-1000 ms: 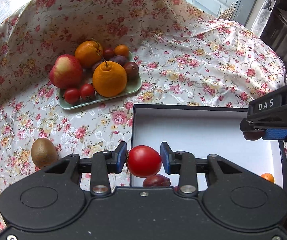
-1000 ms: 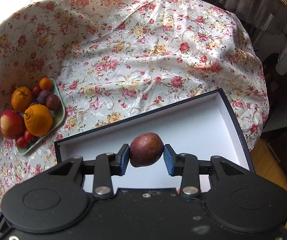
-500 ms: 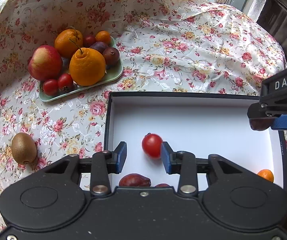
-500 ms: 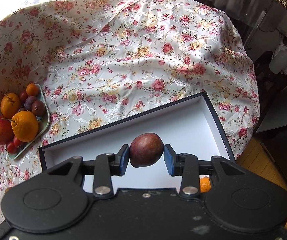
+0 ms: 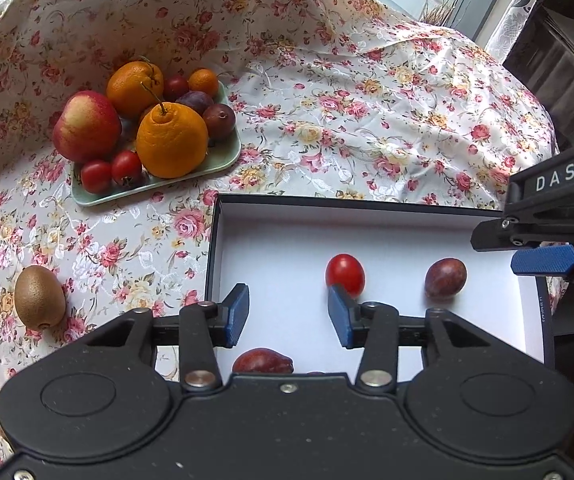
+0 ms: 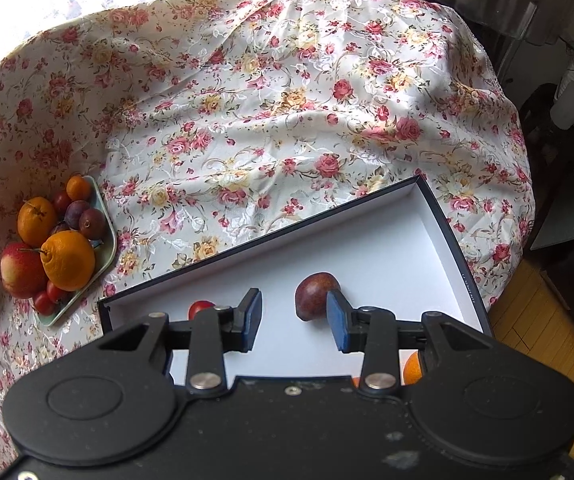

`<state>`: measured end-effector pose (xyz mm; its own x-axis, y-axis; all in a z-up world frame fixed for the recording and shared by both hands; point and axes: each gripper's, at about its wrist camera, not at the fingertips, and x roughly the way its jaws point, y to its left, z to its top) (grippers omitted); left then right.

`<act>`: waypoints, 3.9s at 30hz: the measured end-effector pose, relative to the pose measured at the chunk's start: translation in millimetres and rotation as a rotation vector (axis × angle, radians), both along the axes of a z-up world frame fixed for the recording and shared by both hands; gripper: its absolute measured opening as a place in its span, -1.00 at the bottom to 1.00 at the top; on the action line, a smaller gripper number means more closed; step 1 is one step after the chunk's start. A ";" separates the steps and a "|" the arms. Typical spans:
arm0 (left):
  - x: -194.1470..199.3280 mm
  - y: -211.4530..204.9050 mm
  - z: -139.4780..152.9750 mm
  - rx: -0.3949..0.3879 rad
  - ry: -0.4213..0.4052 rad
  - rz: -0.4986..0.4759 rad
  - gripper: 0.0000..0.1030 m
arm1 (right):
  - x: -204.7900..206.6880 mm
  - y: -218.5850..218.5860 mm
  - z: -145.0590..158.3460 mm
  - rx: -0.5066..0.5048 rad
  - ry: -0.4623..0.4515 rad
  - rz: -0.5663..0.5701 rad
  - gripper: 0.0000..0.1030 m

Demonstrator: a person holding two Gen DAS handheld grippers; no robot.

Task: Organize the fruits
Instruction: 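Open the left tool releasing the tomato while the right tool releases the plum in the box, then move both open tools back over the loose fruits, then lower the left tool toward a kiwi while the right tool approaches a red tomato, then close the right tool on the red tomato while the left tool moves around the kiwi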

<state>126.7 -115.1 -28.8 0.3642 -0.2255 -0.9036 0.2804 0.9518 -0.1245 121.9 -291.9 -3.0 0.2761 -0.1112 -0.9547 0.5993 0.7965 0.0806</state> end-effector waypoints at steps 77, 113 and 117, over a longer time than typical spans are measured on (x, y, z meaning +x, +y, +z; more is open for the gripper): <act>-28.2 255.5 9.9 0.112 0.093 0.401 0.17 | 15.2 249.6 -24.6 0.215 0.099 0.501 -0.23; -47.6 268.9 0.2 0.013 0.168 0.418 0.16 | -14.7 267.8 -57.5 0.191 0.215 0.549 -0.23; -47.6 268.7 0.0 0.015 0.166 0.416 0.16 | -13.5 267.3 -60.4 0.190 0.223 0.543 -0.23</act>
<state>79.1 153.7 -28.8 0.2713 -0.0769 -0.9594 -0.1494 0.9814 -0.1209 108.4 -24.6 -63.4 0.0372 0.1670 -0.9852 0.1312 0.9766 0.1705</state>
